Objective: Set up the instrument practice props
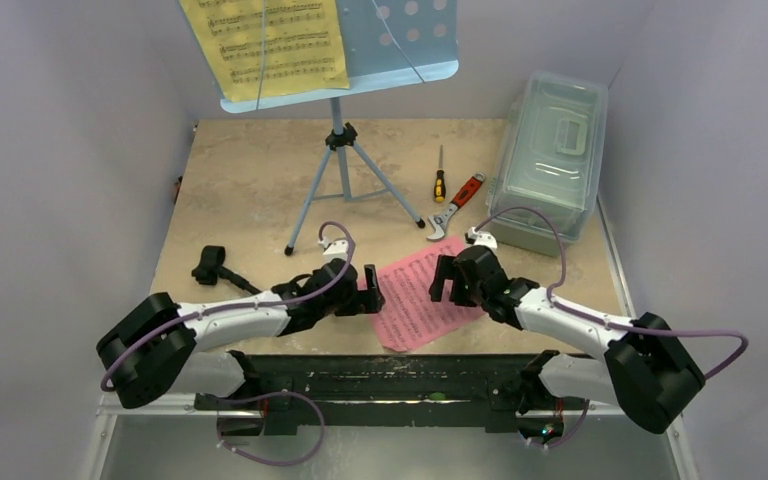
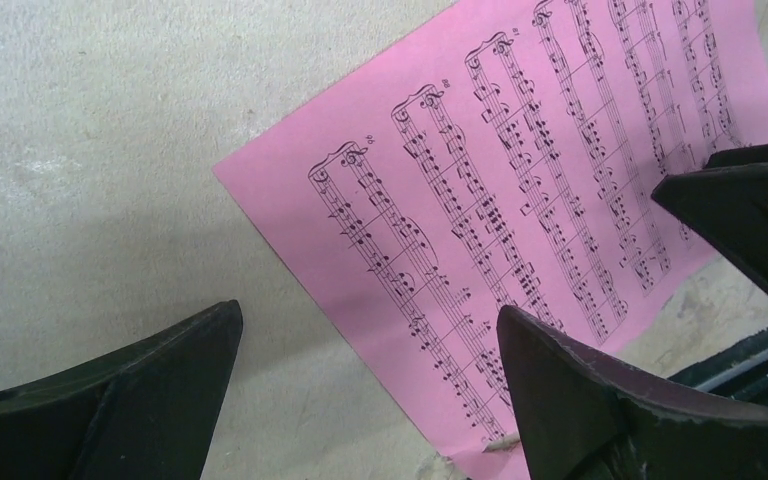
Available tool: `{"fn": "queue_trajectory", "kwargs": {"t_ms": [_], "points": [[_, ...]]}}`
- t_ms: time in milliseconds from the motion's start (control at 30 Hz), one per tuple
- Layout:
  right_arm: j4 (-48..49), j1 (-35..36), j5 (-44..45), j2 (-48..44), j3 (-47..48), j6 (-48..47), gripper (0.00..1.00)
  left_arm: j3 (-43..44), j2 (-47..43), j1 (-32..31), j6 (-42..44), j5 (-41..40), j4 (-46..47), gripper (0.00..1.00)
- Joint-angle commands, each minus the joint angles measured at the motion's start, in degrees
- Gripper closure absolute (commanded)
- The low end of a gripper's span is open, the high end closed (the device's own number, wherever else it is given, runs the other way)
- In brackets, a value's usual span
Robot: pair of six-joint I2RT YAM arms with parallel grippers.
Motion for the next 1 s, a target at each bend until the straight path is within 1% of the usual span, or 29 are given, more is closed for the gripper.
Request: {"fn": "queue_trajectory", "kwargs": {"t_ms": [0, 100, 167, 267, 400, 567, 667, 800, 900, 967], "points": [[4.30, 0.32, -2.35, 2.96, -0.20, -1.15, 0.03, 0.29, -0.77, -1.96, -1.48, -10.45, 0.00, 0.00], [6.44, 0.30, -5.25, 3.91, -0.79, 0.48, 0.02, 1.02, 0.11, -1.92, -1.06, -12.10, -3.95, 0.00], [7.65, 0.34, -6.41, 4.58, -1.69, 1.20, 0.02, 1.53, 1.38, -1.88, -1.02, -12.01, -3.77, 0.00], [10.04, 0.30, -8.21, 6.68, -2.06, 1.90, 0.02, 1.60, 4.02, -1.88, -1.13, -9.64, 0.00, 0.00], [12.11, 0.32, -10.03, 8.97, -2.28, 2.04, 0.02, 2.11, 8.31, -1.73, -1.53, -8.59, 5.06, 0.00], [12.72, 0.29, -10.95, 8.93, -2.94, 1.80, 0.02, 1.20, 10.02, -1.53, -1.36, -1.97, 15.45, 0.03], [12.43, 0.29, -11.09, 8.42, -2.75, 1.30, 0.02, 0.82, 9.81, -1.53, -1.31, 0.52, 19.49, 0.08], [12.58, 0.28, -11.11, 7.74, -2.41, 0.27, 0.02, -0.18, 7.21, -1.58, -0.73, 0.99, 21.97, 0.13], [12.76, 0.30, -11.11, 6.71, -2.43, -1.16, 0.02, -0.05, 4.75, -1.58, -0.22, 0.13, 20.53, 0.25], [13.85, 0.30, -13.16, 5.41, -3.23, -1.67, 0.02, -0.03, 3.31, -1.55, 0.00, -1.20, 18.95, 0.33]]}}
